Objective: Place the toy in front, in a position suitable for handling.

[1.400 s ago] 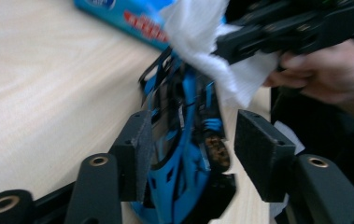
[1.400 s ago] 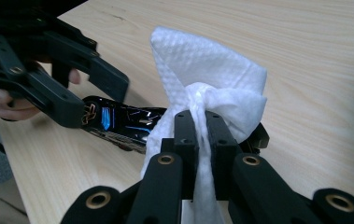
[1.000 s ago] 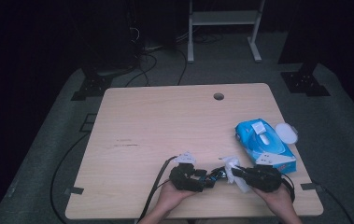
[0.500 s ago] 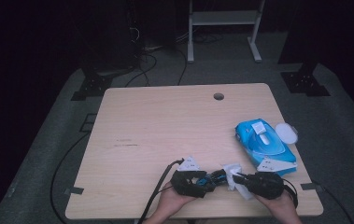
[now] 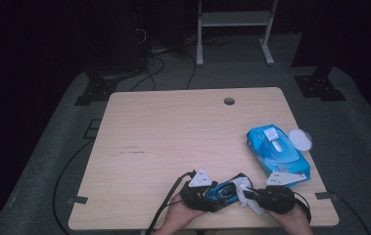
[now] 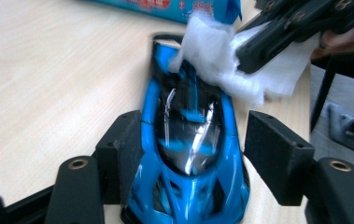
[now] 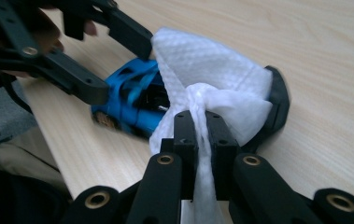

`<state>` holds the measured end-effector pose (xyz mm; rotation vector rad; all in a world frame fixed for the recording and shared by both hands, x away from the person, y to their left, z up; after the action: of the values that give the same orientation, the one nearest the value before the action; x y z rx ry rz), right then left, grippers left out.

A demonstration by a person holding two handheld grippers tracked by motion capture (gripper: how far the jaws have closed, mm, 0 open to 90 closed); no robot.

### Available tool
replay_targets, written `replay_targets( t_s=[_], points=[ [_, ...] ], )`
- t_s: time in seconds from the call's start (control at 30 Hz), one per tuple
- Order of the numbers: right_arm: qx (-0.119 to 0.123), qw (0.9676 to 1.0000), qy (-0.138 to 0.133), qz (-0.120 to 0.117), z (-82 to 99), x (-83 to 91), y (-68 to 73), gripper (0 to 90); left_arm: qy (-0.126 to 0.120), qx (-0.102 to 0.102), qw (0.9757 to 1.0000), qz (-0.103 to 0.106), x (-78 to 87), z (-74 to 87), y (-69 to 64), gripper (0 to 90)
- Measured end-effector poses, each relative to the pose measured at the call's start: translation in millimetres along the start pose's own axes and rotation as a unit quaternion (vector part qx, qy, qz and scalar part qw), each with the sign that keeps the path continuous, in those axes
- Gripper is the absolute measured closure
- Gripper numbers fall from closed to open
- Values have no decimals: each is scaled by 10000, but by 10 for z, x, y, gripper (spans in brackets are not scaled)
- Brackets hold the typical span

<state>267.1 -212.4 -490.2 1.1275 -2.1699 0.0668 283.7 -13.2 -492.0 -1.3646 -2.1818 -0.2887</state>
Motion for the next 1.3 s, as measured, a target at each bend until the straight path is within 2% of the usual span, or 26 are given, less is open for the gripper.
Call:
replay_targets(
  t_s=[0.07,0.17,0.2,0.27,0.33,0.4,0.47,0.53,0.67,0.77,0.83,0.9,1.3],
  points=[
    [-81,9999,-17,-70,17,-17,-15,843,212,-139,9996,-79,-36,20,1,324],
    [-100,9999,-36,-56,13,18,-28,843,223,-52,9997,-65,-84,48,20,299],
    [-140,9998,-117,-63,10,48,-32,843,212,-54,9997,-69,-94,43,22,281],
    [-186,9995,-225,-70,9,103,-41,843,214,-148,9996,-90,-127,20,8,258],
    [-240,9990,-354,-100,11,173,-42,843,280,-334,9990,-124,-170,-19,-27,223],
    [-288,9983,-503,-110,10,252,-43,843,358,-560,9977,-128,-223,-59,-73,198],
    [-338,9971,-670,-142,2,329,-44,842,457,-693,9965,-131,-282,-88,-111,182],
    [-389,9957,-828,-169,-12,401,-48,842,627,-849,9942,-210,-373,-103,-133,167],
    [-436,9944,-946,-189,-8,457,-71,842,835,-969,9913,-306,-483,-99,-130,162],
    [-442,9947,-901,-209,10,434,-83,841,1013,-1027,9888,-386,-545,-86,-119,158],
    [-432,9951,-867,-201,14,422,-87,842,997,-954,9896,-401,-563,-96,-106,156],
    [-433,9951,-865,-191,13,418,-97,841,984,-942,9903,-275,-561,-108,-108,255],
    [-490,9944,-913,-182,26,418,-129,841,969,-1072,9890,-322,-496,-85,-88,258]
  ],
)
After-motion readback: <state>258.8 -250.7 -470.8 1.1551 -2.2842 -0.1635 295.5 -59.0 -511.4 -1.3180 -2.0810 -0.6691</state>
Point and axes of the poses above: each handheld gripper's, and its own axes: x roughly backward along the jaws, z roughly out of its underside, y roughly to its left, the point moved 5 cm from there along -x, roughly forward along the jaws, and after that the axes turned 3 degrees about -z, right-handed, at the moved point
